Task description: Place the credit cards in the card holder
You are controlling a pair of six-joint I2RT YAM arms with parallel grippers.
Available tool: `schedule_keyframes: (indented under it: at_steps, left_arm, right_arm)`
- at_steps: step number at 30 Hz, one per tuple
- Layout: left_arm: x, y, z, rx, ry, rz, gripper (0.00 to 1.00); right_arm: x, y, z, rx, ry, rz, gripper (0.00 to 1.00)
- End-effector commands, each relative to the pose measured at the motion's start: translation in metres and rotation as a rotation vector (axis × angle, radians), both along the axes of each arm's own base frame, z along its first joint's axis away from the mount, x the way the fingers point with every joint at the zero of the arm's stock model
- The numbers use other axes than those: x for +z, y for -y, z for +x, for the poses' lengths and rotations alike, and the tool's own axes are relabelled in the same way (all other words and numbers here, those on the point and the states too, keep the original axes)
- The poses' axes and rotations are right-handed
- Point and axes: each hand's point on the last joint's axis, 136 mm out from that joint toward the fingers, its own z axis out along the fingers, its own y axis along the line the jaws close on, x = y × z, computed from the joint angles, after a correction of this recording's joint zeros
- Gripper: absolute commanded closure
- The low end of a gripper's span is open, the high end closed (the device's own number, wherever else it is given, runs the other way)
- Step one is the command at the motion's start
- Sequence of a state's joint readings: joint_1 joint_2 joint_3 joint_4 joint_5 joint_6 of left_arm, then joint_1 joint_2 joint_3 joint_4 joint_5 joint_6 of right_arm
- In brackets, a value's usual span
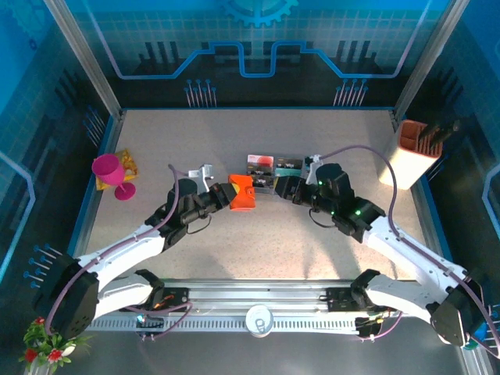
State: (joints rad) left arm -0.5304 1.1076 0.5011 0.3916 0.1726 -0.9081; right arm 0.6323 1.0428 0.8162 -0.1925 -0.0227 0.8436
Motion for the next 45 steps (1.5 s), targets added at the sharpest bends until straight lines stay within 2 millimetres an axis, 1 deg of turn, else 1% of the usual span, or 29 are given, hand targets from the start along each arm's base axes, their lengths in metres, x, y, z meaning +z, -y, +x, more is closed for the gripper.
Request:
schedule_keyframes:
  at_steps: [1, 2, 3, 12, 16, 22, 29, 34, 39, 45]
  left_arm:
    - [0.002, 0.002, -0.004, -0.025, 0.036, 0.046, 1.0]
    - [0.002, 0.003, -0.004, -0.027, 0.036, 0.047, 1.0]
    - [0.003, 0.004, -0.004, -0.029, 0.036, 0.047, 1.0]
    - [0.007, 0.012, -0.003, -0.037, 0.042, 0.046, 1.0]
    - [0.008, 0.014, -0.001, -0.039, 0.041, 0.042, 1.0]
    - [0.012, 0.018, 0.001, -0.035, 0.041, 0.017, 1.0]
    - [0.02, 0.021, 0.001, -0.036, 0.047, -0.015, 1.0]
    - [0.024, 0.023, 0.001, -0.038, 0.054, -0.026, 1.0]
    - [0.025, 0.025, 0.0, -0.04, 0.057, -0.029, 1.0]
    - [0.026, 0.026, -0.001, -0.044, 0.059, -0.03, 1.0]
  right_arm:
    - [-0.036, 0.005, -0.012, 0.064, -0.049, -0.249, 0.46]
    - [-0.041, 0.002, -0.013, 0.074, -0.054, -0.267, 0.45]
    - [-0.032, -0.006, -0.009, 0.08, -0.033, -0.264, 0.45]
    - [-0.027, -0.045, 0.0, 0.135, -0.006, -0.249, 0.45]
    - [-0.027, -0.058, 0.002, 0.152, -0.004, -0.242, 0.44]
    - [-0.034, -0.074, 0.003, 0.175, -0.012, -0.248, 0.44]
    - [-0.049, -0.075, 0.008, 0.157, -0.024, -0.268, 0.45]
    - [-0.061, -0.07, 0.012, 0.133, -0.033, -0.31, 0.48]
    - [-0.077, -0.058, 0.012, 0.103, -0.052, -0.376, 0.6]
    - [-0.088, -0.053, 0.008, 0.095, -0.071, -0.388, 0.74]
